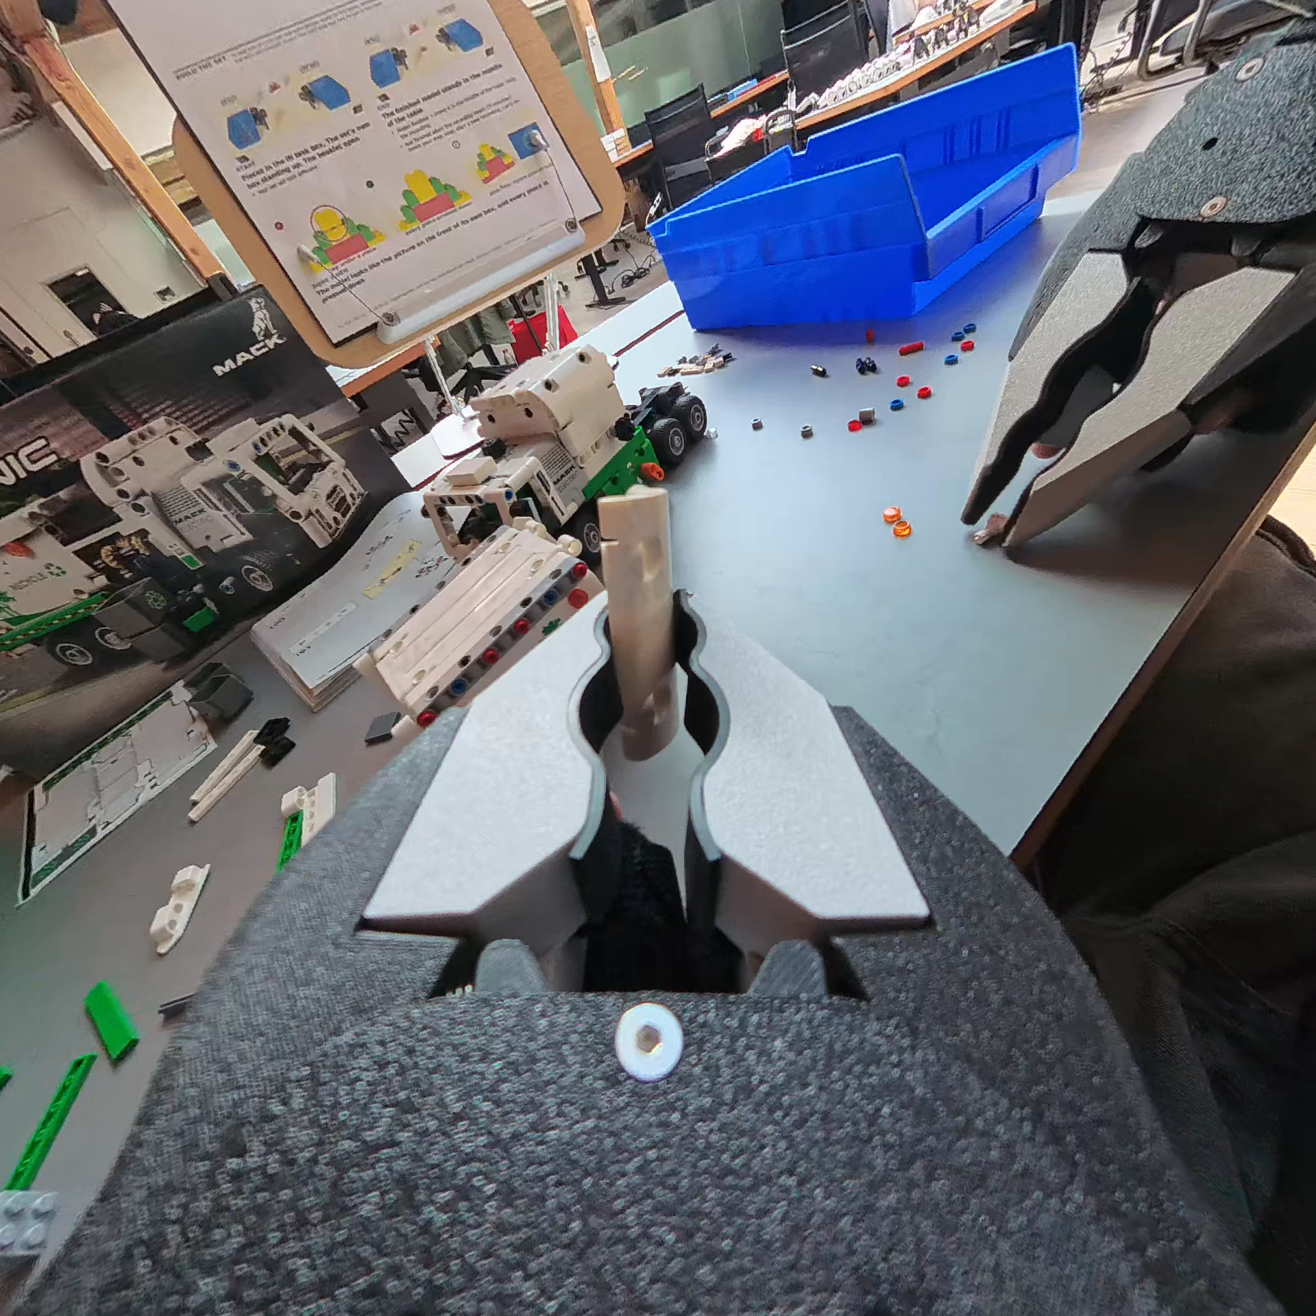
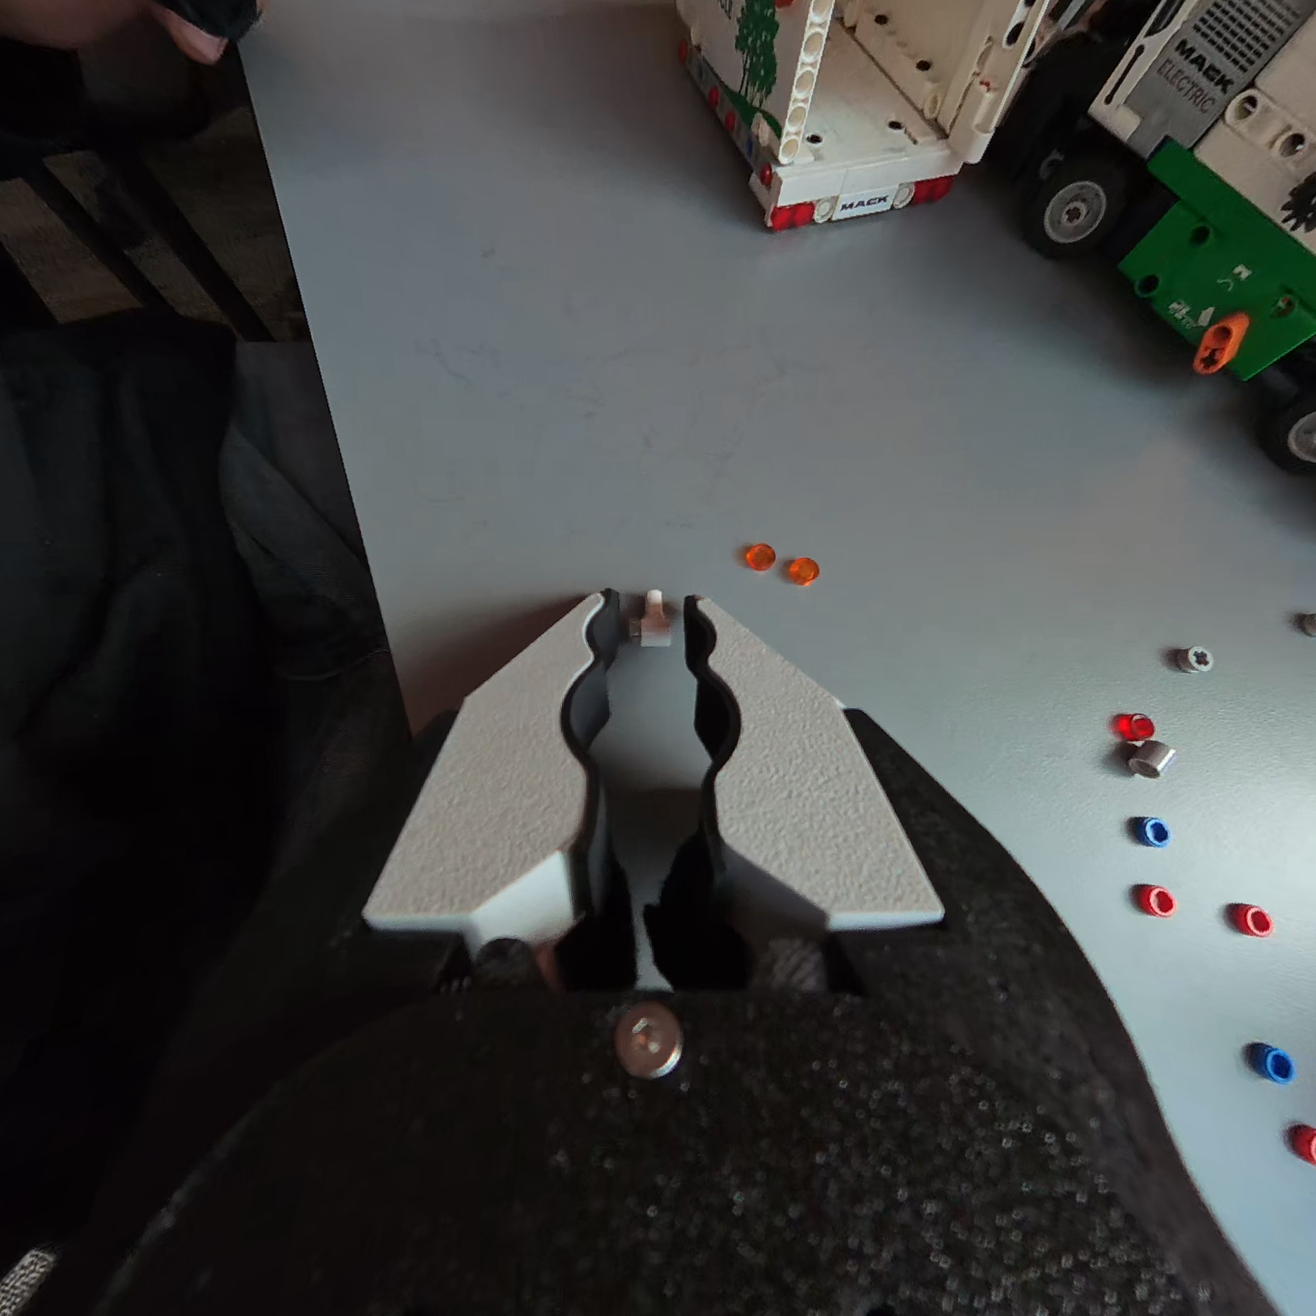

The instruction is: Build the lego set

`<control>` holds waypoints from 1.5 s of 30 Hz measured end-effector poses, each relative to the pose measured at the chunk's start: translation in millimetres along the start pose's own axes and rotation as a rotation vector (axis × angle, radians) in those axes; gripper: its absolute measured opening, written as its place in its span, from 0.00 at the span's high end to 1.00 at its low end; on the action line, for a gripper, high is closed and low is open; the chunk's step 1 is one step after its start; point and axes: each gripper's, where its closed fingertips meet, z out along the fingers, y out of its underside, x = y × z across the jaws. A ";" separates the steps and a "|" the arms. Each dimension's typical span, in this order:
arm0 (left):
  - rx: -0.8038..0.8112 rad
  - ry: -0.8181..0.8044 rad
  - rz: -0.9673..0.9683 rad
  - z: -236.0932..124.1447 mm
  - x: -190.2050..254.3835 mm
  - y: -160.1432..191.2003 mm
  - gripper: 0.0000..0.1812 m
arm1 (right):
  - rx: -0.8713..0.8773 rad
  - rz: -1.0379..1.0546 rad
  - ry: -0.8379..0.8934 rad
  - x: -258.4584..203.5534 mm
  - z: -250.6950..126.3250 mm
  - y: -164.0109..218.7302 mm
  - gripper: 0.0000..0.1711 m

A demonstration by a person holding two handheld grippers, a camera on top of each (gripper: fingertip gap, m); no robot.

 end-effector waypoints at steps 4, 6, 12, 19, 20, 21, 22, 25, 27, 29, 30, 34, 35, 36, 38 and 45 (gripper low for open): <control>0.003 0.017 -0.040 -0.3 -2.0 -0.2 0.95 | 0.051 0.011 0.011 0.5 -10.2 -1.3 0.90; 0.005 0.027 -0.057 -0.1 -2.3 -0.6 0.95 | 0.041 -0.005 0.018 2.6 -13.5 3.8 0.90; 0.018 0.073 -0.067 0.0 5.3 -3.7 0.96 | -0.003 -0.015 -0.049 -0.1 -5.0 6.3 0.89; 0.050 0.234 -0.245 -0.2 24.0 -13.8 0.95 | -0.003 -0.271 0.039 -0.3 -4.1 -17.6 0.94; 0.062 0.255 -0.306 0.2 24.7 -15.6 0.95 | 0.003 -0.325 0.072 -1.9 -6.3 -33.7 0.94; 0.076 0.267 -0.350 0.4 24.4 -17.1 0.95 | 0.037 -0.311 0.072 -8.2 -8.8 -55.0 0.94; 0.094 0.276 -0.363 -0.1 24.9 -19.3 0.95 | 0.112 -0.225 0.009 -21.6 -10.6 -79.8 0.94; 0.147 0.264 -0.304 -6.0 29.0 -25.8 0.96 | 0.324 0.184 -0.239 -52.0 -6.9 -129.6 0.94; 0.171 0.247 -0.250 -9.9 31.7 -28.4 0.96 | 0.412 0.363 -0.304 -54.0 1.1 -137.8 0.94; 0.193 0.225 -0.220 -12.6 31.7 -30.2 0.95 | 0.504 0.522 -0.365 -50.6 5.5 -141.7 0.95; 0.203 0.212 -0.215 -13.6 30.6 -30.9 0.96 | 0.532 0.608 -0.416 -51.5 7.7 -142.2 0.95; 0.214 0.181 -0.175 -15.6 30.8 -31.1 0.96 | 0.638 0.793 -0.537 -55.1 9.1 -143.6 0.95; 0.215 0.172 -0.156 -15.7 31.3 -31.3 0.96 | 0.645 0.816 -0.561 -56.0 8.9 -143.4 0.95; 0.212 0.163 -0.136 -15.5 31.7 -31.1 0.95 | 0.650 0.835 -0.574 -55.7 8.5 -142.9 0.95; 0.209 0.151 -0.083 -15.3 32.7 -31.7 0.95 | 0.650 0.851 -0.596 -55.7 6.9 -142.1 0.95; 0.175 0.186 -0.071 -10.4 34.5 -28.4 0.95 | 0.617 0.828 -0.580 -53.2 10.7 -137.7 0.95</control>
